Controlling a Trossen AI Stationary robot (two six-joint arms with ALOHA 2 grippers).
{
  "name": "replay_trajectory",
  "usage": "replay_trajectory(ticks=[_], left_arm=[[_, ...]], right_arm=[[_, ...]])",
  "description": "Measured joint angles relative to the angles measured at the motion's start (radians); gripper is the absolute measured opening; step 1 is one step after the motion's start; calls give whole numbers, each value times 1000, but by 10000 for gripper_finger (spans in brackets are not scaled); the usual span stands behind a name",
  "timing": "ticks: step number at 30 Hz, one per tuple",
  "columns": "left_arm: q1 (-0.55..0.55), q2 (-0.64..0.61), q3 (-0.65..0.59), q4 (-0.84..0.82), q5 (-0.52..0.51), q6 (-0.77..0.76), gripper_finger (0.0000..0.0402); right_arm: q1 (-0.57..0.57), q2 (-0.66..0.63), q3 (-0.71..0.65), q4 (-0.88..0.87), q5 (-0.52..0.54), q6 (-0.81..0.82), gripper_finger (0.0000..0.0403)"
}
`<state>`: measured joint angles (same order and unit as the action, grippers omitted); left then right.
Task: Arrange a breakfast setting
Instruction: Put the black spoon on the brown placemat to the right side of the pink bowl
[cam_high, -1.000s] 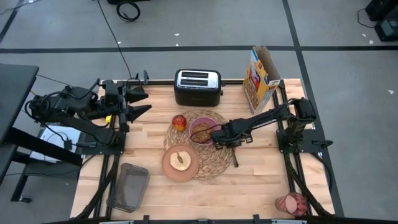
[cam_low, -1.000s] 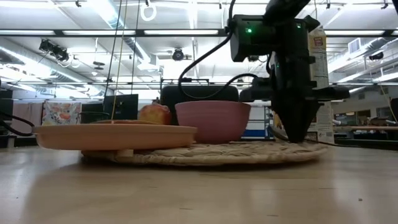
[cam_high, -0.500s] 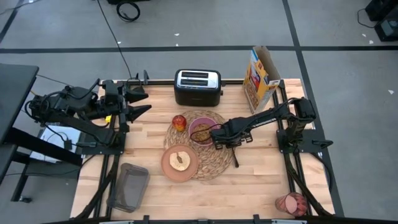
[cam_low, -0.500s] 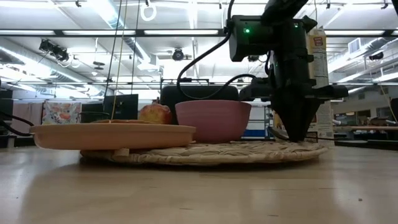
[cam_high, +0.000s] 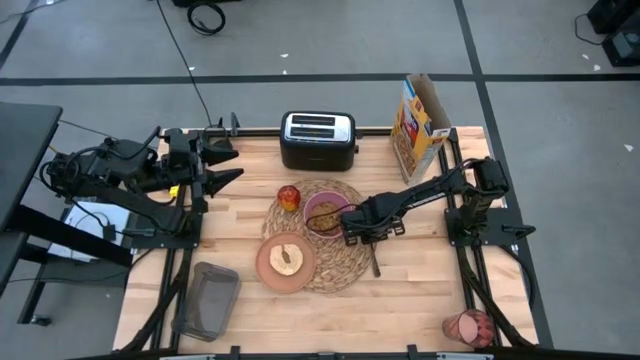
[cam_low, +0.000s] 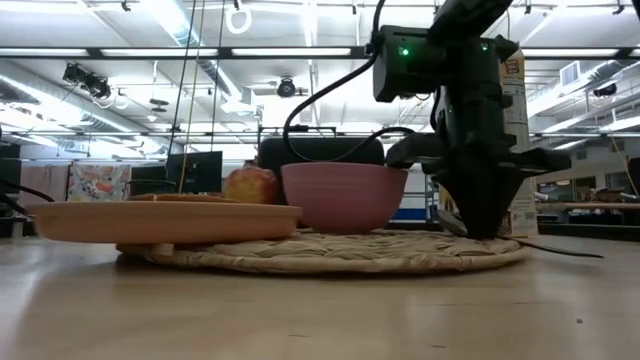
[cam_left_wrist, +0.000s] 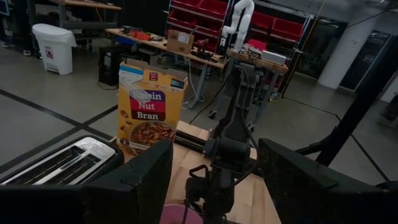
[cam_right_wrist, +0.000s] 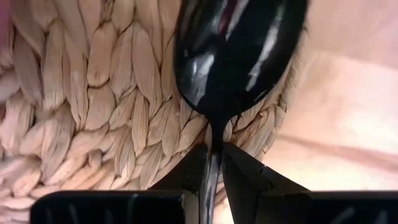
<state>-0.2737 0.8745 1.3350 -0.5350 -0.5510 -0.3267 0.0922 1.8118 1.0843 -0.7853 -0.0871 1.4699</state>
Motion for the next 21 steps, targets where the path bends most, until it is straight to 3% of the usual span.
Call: replay_trajectory(ticks=[10, 21], left_arm=[[0, -27, 1, -1, 0, 0, 243], [0, -60, 1, 0, 0, 15, 243]], right_arm=[[26, 0, 0, -13, -22, -11, 15], [97, 0, -1, -20, -102, 56, 30]])
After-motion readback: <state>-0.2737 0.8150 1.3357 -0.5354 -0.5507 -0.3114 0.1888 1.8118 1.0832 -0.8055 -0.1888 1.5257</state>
